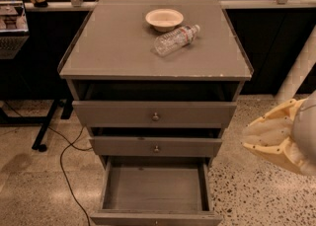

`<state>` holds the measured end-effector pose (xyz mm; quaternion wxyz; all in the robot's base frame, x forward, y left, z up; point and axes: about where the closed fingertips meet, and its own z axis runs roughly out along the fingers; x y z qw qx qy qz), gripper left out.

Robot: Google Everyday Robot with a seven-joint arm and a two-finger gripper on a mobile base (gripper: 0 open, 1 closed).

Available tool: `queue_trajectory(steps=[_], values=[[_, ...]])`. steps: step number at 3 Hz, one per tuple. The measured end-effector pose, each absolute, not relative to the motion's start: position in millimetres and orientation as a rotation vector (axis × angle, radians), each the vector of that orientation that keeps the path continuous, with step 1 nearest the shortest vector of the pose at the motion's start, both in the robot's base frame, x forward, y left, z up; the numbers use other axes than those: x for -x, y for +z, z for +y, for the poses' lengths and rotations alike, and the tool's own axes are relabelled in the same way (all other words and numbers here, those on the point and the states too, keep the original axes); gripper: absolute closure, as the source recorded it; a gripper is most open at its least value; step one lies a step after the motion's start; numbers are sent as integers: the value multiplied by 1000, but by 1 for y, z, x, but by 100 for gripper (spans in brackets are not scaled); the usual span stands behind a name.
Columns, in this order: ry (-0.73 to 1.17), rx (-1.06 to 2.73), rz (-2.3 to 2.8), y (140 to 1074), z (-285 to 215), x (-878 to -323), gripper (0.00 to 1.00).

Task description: Close bottom drawer

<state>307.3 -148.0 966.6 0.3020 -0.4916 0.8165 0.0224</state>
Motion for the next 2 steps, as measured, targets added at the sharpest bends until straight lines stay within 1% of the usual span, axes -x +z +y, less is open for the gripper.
queue_trajectory(steps=[2], values=[[89,1286,2147,961,-140,-308,100]])
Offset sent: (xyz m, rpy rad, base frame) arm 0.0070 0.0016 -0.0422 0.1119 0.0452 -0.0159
